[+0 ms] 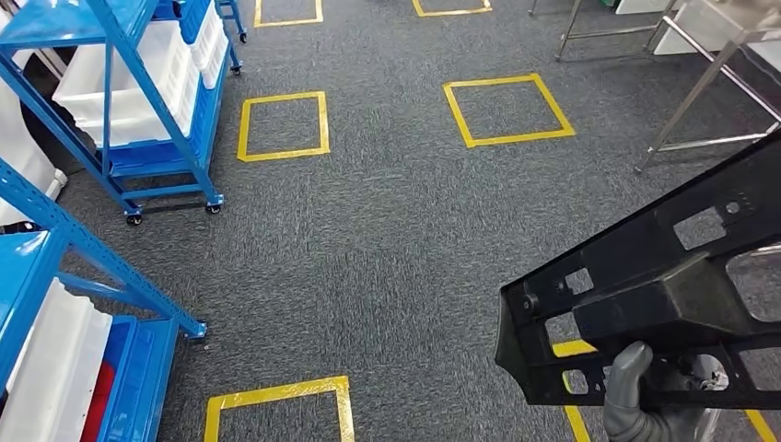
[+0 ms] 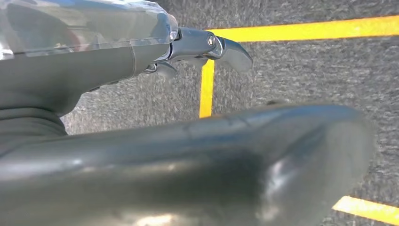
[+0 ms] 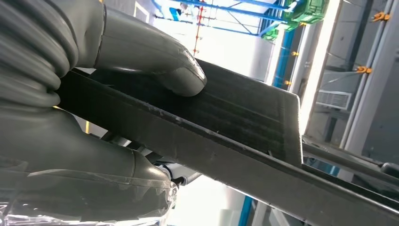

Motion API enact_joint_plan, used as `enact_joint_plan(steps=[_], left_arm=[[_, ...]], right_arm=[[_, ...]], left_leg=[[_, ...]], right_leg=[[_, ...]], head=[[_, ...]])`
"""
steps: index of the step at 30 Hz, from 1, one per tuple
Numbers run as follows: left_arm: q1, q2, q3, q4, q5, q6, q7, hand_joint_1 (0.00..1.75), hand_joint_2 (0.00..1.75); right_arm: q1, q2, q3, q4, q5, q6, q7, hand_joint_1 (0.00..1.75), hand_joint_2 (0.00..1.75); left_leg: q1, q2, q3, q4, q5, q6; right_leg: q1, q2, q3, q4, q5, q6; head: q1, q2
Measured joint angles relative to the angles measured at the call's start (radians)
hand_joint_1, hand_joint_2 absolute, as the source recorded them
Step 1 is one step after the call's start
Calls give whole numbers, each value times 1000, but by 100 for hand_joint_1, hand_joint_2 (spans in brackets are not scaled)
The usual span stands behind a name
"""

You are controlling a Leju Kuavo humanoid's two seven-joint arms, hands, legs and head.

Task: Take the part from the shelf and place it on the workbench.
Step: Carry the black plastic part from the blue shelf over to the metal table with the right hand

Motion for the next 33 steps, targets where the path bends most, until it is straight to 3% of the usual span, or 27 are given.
enact_joint_plan(steps=[2, 4, 5, 6, 8, 10, 12, 13, 15, 17, 18, 19, 20, 22, 24, 26, 27, 28, 30, 32, 33], left_arm=[[2, -3, 7, 0, 2, 7, 4, 0, 0], [4, -7, 13, 0, 7, 15, 9, 0, 0], [3, -9, 15, 0, 11, 19, 10, 0, 0], [2, -12, 17, 0, 14, 23, 11, 0, 0], [-1, -18, 21, 0, 20, 32, 13, 0, 0], [-4, -21, 27, 0, 27, 42, 14, 0, 0], [-9, -24, 33, 0, 32, 51, 15, 0, 0], [-12, -27, 36, 0, 35, 54, 15, 0, 0], [-12, -30, 39, 0, 39, 61, 14, 0, 0], [-8, -32, 41, 0, 42, 67, 13, 0, 0], [-6, -32, 43, 0, 43, 69, 12, 0, 0], [-4, -33, 44, 0, 44, 72, 10, 0, 0], [-2, -34, 45, 0, 49, 78, 0, 0, 0], [3, -39, 54, 0, 65, 96, -47, 0, 0], [10, -46, 67, 0, 81, 113, -102, 0, 0], [14, -53, 75, 0, 85, 117, -126, 0, 0], [13, -56, 77, 0, 85, 115, -130, 0, 0], [13, -59, 80, 0, 84, 111, -131, 0, 0], [15, -64, 84, 0, 80, 99, -132, 0, 0], [20, -66, 85, 1, 70, 86, -133, 0, 0], [23, -67, 86, 1, 64, 81, -133, 0, 0]], right_arm=[[-17, -6, 24, 10, 6, -2, 4, 175, 175], [-30, -14, 45, 22, 11, -1, 11, 175, 175], [-36, -17, 54, 28, 14, 0, 15, 175, 175], [-44, -20, 64, 34, 18, 1, 19, 175, 175], [-64, -25, 84, 45, 27, 2, 27, 175, 175], [-83, -29, 103, 56, 36, 0, 34, 175, 175], [-97, -32, 117, 66, 53, -10, 41, 175, 175], [-101, -34, 123, 70, 65, -18, 45, 175, 175], [-111, -37, 134, 76, 88, -32, 50, 175, 175], [-121, -40, 145, 82, 99, -39, 53, 175, 175], [-123, -42, 148, 86, 99, -40, 55, 175, 175], [-125, -45, 149, 91, 98, -41, 58, 175, 175], [-127, -49, 149, 95, 96, -42, 63, 175, 175], [-130, -56, 149, 104, 90, -49, 69, 175, 175], [-131, -61, 149, 112, 87, -55, 71, 175, 175], [-133, -65, 149, 118, 86, -59, 72, 175, 175], [-133, -68, 149, 121, 87, -61, 72, 175, 175], [-132, -72, 149, 123, 88, -65, 72, 175, 175], [-134, -83, 147, 127, 92, -74, 72, 175, 175], [-135, -97, 143, 131, 96, -88, 71, 175, 175], [-133, -104, 140, 133, 98, -96, 70, 175, 175]], left_leg=[[-3, 32, -5, -2, 5, 5], [-3, 64, -12, 0, 4, 3], [-2, 79, -14, 3, 3, 0], [1, 93, -15, 7, 1, -4], [2, 115, -18, 24, -10, -19], [0, 132, -18, 37, -21, -35], [2, 148, -13, 38, -25, -47], [6, 141, -11, 43, -31, -53], [13, 91, -32, 92, -69, -63], [16, 41, -91, 219, -136, -66], [17, 33, -123, 285, -160, -66], [16, 30, -146, 327, -166, -64], [16, 28, -151, 330, -151, -62], [16, 11, -114, 227, -74, -54], [18, -49, -66, 103, -20, -46], [16, -84, -50, 59, -14, -41], [14, -74, -49, 53, -12, -37], [14, -59, -47, 48, -8, -31], [16, -28, -41, 31, 3, -17], [13, 6, -40, 24, 6, -8], [11, 23, -41, 25, 6, -7]], right_leg=[[-3, -54, -53, 121, -74, 7], [-14, -70, -85, 208, -106, 18], [-20, -76, -74, 199, -96, 24], [-26, -85, -42, 149, -70, 29], [-29, -129, 41, 12, -26, 34], [-25, -151, 77, -53, -16, 22], [-19, -130, 74, -53, -16, 4], [-19, -119, 73, -55, -14, -2], [-21, -98, 71, -60, -8, -15], [-20, -75, 67, -61, -4, -21], [-17, -61, 66, -60, -4, -23], [-15, -46, 67, -60, -3, -24], [-13, -29, 67, -59, -3, -24], [-13, 3, 70, -58, -4, -24], [-14, 31, 68, -56, -2, -17], [-22, 57, 57, -56, 3, -3], [-25, 71, 52, -59, 8, 6], [-27, 71, 49, -59, 10, 13], [-21, 17, 32, -27, -14, 22], [-16, -54, -19, 82, -79, 25], [-16, -66, -50, 149, -110, 27]], head=[[0, 0], [0, 0], [0, 0], [0, 0], [0, 0], [0, 0], [0, 0], [0, 0], [0, 0], [0, 0], [0, 0], [0, 0], [0, 0], [0, 0], [0, 0], [0, 0], [0, 0], [0, 0], [0, 0], [0, 0], [0, 0]])
